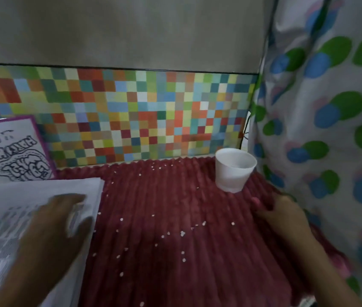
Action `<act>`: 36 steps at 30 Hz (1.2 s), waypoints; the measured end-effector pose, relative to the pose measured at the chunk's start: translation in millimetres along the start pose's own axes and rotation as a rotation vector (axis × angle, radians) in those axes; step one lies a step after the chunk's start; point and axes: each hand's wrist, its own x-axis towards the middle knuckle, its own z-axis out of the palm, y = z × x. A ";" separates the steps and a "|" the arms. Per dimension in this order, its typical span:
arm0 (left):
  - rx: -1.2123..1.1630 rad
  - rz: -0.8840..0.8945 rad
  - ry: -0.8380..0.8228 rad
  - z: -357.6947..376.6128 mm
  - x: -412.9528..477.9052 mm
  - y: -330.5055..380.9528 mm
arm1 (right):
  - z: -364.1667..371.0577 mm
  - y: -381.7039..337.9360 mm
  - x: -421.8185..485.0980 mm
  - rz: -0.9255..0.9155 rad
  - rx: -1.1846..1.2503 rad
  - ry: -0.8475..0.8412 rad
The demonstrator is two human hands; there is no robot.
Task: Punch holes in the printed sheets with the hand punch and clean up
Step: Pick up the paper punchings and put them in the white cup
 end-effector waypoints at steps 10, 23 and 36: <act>-0.428 0.261 -0.245 84.4 7.5 190.1 | -4.2 -22.1 -8.3 -0.096 0.016 0.032; -0.252 0.141 -0.193 109.2 15.1 195.3 | 13.1 -34.7 -54.4 -0.367 0.208 -0.112; -0.337 0.046 -0.187 85.0 18.5 186.9 | 26.6 -31.2 -57.2 -0.342 0.301 -0.001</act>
